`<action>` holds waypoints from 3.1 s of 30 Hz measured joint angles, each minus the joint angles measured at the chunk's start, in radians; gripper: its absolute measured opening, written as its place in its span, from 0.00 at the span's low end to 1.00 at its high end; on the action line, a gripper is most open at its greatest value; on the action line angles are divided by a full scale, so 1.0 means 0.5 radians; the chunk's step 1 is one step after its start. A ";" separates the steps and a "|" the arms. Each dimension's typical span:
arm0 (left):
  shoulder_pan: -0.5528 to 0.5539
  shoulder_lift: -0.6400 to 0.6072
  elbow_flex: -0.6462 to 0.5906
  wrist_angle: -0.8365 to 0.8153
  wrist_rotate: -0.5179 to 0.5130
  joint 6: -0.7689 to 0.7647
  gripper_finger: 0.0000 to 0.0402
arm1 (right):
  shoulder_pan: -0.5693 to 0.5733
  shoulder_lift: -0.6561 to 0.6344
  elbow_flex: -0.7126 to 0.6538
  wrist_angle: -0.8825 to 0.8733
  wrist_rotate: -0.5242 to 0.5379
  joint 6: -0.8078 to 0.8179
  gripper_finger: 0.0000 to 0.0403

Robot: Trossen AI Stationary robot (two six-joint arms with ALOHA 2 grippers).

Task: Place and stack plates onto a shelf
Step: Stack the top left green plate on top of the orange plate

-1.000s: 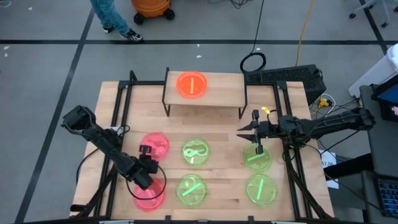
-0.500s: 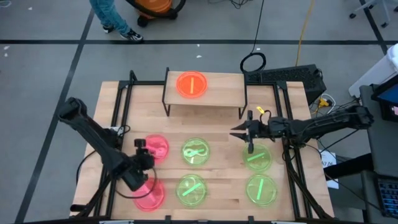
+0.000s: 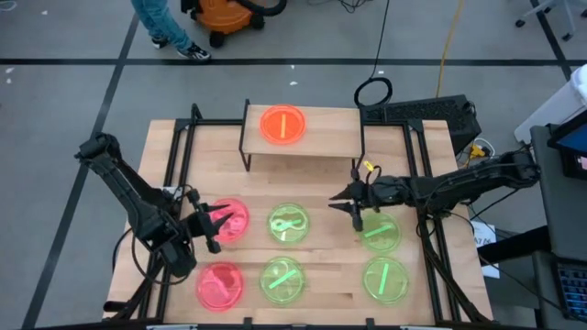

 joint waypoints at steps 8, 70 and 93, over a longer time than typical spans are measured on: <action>0.004 -0.041 -0.219 0.341 0.050 -0.004 0.30 | -0.072 0.331 0.109 -0.001 -0.220 0.057 0.19; 0.574 -0.292 -0.766 1.404 0.065 0.639 0.30 | -0.250 1.540 0.633 0.270 -0.606 0.720 0.01; 0.573 -0.292 -0.765 1.410 0.064 0.681 0.30 | -0.345 0.972 0.627 0.239 -0.478 0.616 0.00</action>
